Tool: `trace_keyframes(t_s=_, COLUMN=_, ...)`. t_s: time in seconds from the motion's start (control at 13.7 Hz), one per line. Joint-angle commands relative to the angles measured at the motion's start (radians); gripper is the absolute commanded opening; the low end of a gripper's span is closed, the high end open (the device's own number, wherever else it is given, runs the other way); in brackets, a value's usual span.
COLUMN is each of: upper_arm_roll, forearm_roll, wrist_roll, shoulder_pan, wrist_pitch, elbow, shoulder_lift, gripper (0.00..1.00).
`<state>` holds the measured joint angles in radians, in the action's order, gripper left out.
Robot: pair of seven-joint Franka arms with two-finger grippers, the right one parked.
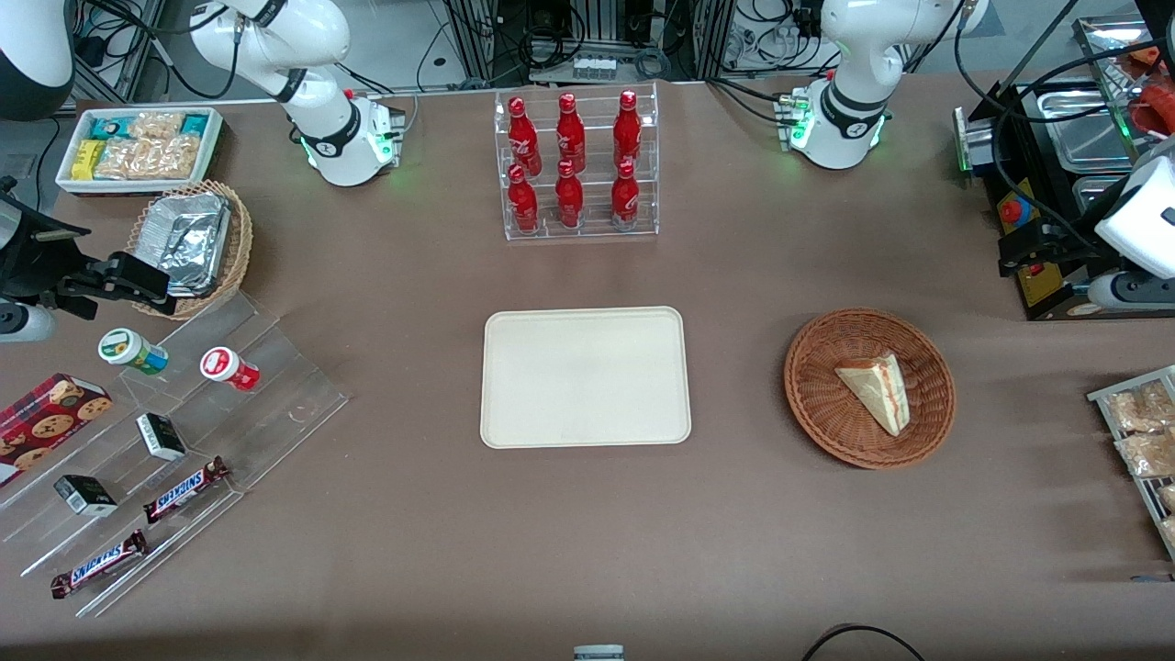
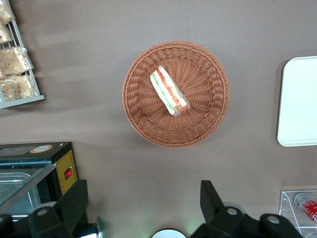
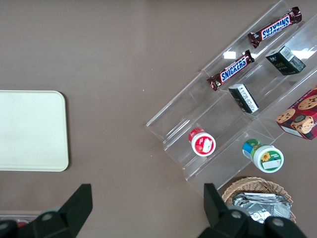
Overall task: Place sandwich from basket to tray
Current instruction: 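Move the left gripper over the sandwich in the wicker basket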
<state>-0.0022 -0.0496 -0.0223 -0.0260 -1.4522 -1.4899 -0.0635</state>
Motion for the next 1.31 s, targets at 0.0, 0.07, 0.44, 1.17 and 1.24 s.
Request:
trace_keyframes(t_s=0.0, upper_arm_roll=0.042, forearm_roll=0.014, wrist_roll=0.004, shoulder_pan=-0.025, wrist_pitch=-0.010, elbow=-0.012, shoulder_lift=0.013, gripper=1.00)
trace_keyframes(t_s=0.07, upper_arm_roll=0.044, forearm_roll=0.013, wrist_roll=0.004, shoulder_pan=-0.025, wrist_pitch=-0.014, elbow=-0.012, shoulder_lift=0.002, gripper=1.00)
trace_keyframes(t_s=0.44, upper_arm_roll=0.044, forearm_roll=0.007, wrist_roll=0.236, shoulder_pan=-0.034, wrist_pitch=-0.172, elbow=-0.052, shoulder_lift=-0.137, gripper=1.00)
trace_keyframes(t_s=1.17, upper_arm_roll=0.041, forearm_roll=-0.001, wrist_roll=0.789, shoulder_pan=-0.110, wrist_pitch=-0.758, elbow=-0.423, shoulder_lift=-0.269, gripper=1.00)
trace_keyframes(t_s=1.24, upper_arm_roll=0.041, forearm_roll=-0.001, wrist_roll=0.791, shoulder_pan=-0.112, wrist_pitch=-0.793, elbow=-0.464, shoulder_lift=-0.263, gripper=1.00)
